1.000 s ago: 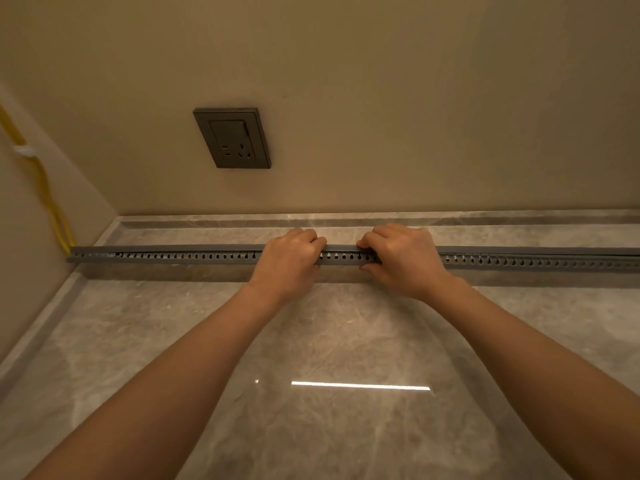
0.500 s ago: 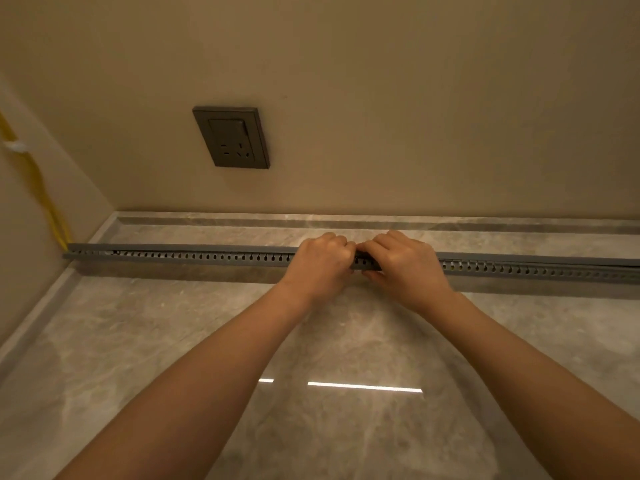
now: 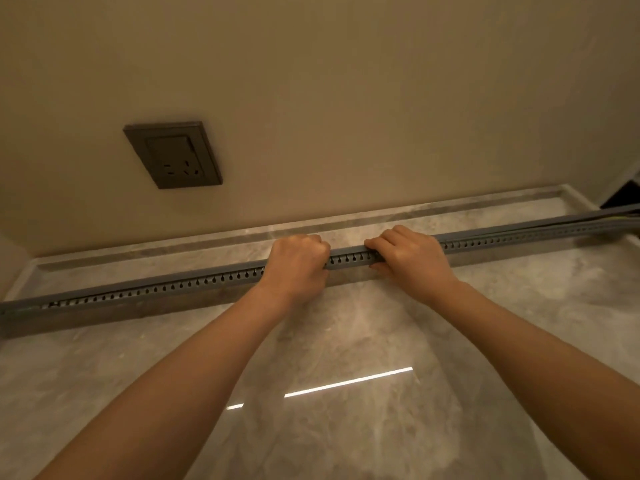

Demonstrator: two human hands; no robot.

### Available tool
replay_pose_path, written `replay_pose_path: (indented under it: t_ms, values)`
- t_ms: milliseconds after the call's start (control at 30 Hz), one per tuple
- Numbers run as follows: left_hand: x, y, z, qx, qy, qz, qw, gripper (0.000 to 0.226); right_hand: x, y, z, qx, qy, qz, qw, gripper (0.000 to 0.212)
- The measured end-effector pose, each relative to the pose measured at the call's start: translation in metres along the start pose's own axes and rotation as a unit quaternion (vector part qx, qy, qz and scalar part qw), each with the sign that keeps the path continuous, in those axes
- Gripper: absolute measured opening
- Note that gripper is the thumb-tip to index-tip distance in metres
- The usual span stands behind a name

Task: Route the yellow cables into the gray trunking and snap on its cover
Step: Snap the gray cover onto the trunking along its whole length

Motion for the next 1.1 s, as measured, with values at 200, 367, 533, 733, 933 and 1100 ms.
replay_pose_path:
  t_ms: [200, 367, 533, 733, 933, 1100]
  values:
    - [0.004, 0.005, -0.002, 0.037, 0.012, -0.018, 0.999, 0.018, -0.001, -0.006, -0.005, -0.025, 0.029, -0.004, 0.999, 0.036]
    - [0.008, 0.006, -0.027, 0.097, 0.021, -0.048, 0.994, 0.017, -0.002, -0.007, -0.011, -0.056, 0.043, -0.022, 0.997, 0.033]
    - [0.002, 0.005, -0.051, 0.146, 0.107, -0.050, 0.982, 0.019, 0.001, -0.001, -0.013, -0.086, 0.058, -0.067, 0.992, 0.026]
    - [0.011, 0.006, -0.051, 0.136, 0.167, -0.078, 0.973, 0.021, 0.001, 0.001, -0.016, -0.106, 0.062, -0.085, 0.989, 0.024]
    - [0.011, 0.010, -0.056, 0.098, 0.153, -0.107, 0.978, 0.027, -0.001, -0.002, -0.018, -0.111, 0.074, -0.076, 0.988, 0.025]
    - [0.007, 0.009, -0.060, 0.037, 0.081, -0.101, 0.991, 0.020, 0.002, -0.002, -0.021, -0.114, 0.082, -0.076, 0.987, 0.023]
Point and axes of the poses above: each hand's wrist, its own x-axis away from the middle knuckle, its own y-axis out of the back of the hand, z = x × y, the point moved 9 cm from there along -x, towards the middle knuckle, and after that the axes turned 15 degrees about y, right-handed, at the moved point
